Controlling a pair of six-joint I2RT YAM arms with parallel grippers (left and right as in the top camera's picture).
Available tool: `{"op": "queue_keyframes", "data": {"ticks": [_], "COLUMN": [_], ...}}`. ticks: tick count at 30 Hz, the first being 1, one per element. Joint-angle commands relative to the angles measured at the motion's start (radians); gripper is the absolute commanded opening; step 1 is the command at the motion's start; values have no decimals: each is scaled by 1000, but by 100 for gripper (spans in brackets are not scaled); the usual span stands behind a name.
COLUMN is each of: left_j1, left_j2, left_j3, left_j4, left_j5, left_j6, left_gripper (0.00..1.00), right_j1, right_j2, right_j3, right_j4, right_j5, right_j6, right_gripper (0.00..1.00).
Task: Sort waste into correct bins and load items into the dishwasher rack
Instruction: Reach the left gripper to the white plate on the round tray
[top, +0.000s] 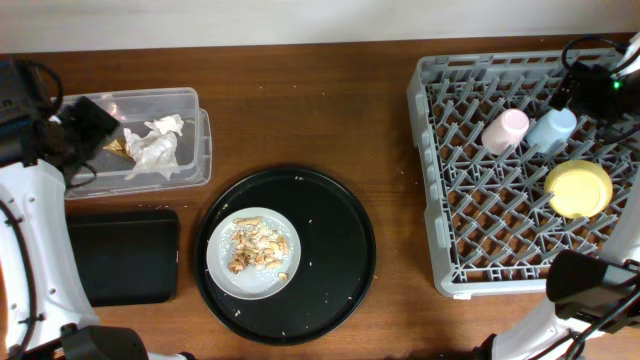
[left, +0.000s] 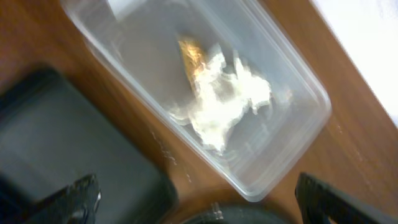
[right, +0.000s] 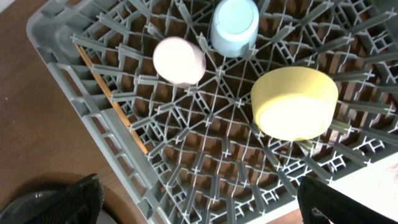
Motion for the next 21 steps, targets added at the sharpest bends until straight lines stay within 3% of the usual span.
{"op": "queue_keyframes", "data": {"ticks": [1, 3, 5, 15, 21], "left_j1": [-3, -28, -84, -520, -649], "left_j2": [-11, -11, -13, -13, -13], "left_j3": [9, 9, 9, 9, 9], "left_j4": [-89, -134, -174, -187, -146], "left_j5": [638, 808, 839, 455, 420], "left_j6": [44, 144, 246, 284, 284], "left_gripper": [99, 99, 99, 99, 99], "right_j1": [-3, -3, -3, -3, -3], "right_j2": [-1, -1, -1, -1, -1], "right_j3": [2, 2, 2, 2, 2], "right_j4": [-2, -2, -2, -2, -2], "right_j5": [16, 16, 16, 16, 16], "right_j6": [5, 5, 6, 6, 6], "right_gripper": [98, 98, 98, 98, 98]}}
